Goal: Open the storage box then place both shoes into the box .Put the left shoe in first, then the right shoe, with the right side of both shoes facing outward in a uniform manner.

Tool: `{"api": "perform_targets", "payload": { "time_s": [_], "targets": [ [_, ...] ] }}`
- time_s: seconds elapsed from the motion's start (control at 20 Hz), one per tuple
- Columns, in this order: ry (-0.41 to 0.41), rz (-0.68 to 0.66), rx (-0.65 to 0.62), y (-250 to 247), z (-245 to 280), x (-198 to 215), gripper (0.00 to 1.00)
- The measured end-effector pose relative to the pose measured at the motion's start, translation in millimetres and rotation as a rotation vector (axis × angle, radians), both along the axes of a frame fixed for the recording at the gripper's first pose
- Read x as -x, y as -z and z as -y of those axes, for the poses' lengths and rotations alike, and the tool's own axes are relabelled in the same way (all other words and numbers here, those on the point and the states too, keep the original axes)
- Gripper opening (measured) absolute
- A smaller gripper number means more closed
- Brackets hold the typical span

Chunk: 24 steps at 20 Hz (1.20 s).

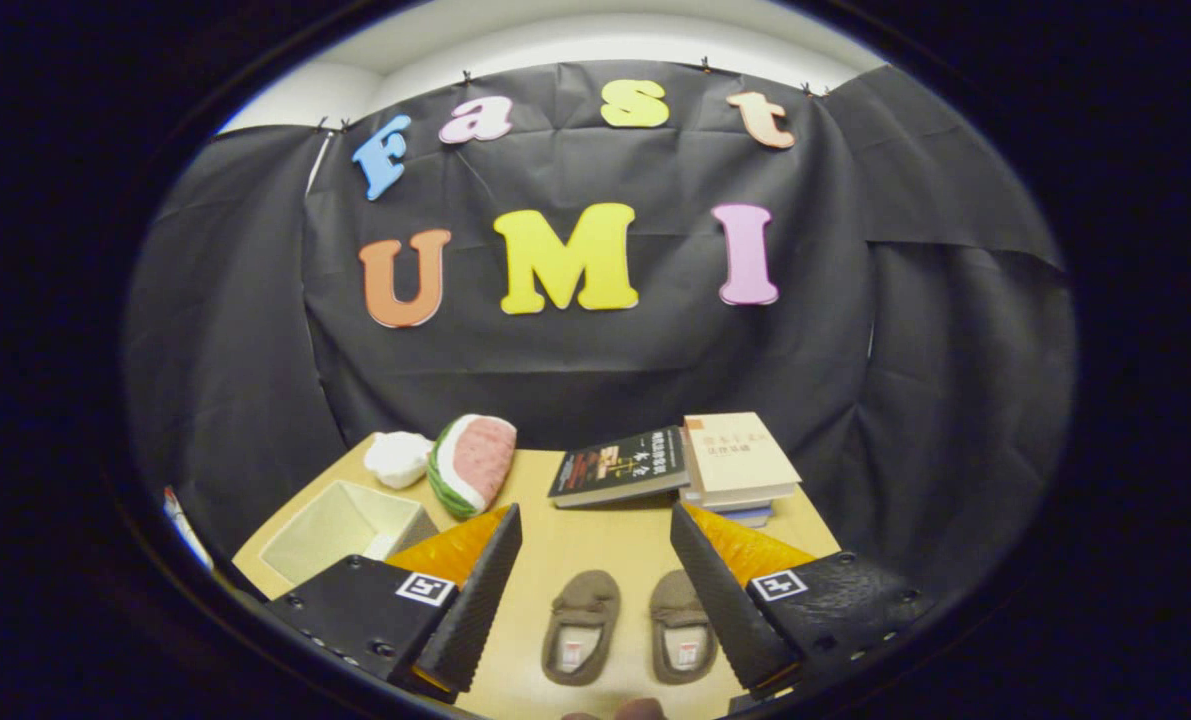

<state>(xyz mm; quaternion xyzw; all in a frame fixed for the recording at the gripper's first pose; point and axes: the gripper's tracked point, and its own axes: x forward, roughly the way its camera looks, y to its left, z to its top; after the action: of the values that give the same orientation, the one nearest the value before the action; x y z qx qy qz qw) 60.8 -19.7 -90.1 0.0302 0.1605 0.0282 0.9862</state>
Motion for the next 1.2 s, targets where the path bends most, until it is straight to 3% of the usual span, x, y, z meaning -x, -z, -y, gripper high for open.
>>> {"api": "perform_targets", "payload": {
  "time_s": [0.25,0.65,0.9,1.2],
  "targets": [
    [0.045,-0.128,0.005,66.7,26.0,-0.7,0.93],
    [0.005,-0.346,0.009,168.6,-0.5,-2.7,0.93],
    [-0.048,-0.484,0.011,223.6,-19.7,-4.9,0.7],
    [0.009,-0.586,-0.017,258.9,-13.9,-14.5,0.53]
  ]
}}
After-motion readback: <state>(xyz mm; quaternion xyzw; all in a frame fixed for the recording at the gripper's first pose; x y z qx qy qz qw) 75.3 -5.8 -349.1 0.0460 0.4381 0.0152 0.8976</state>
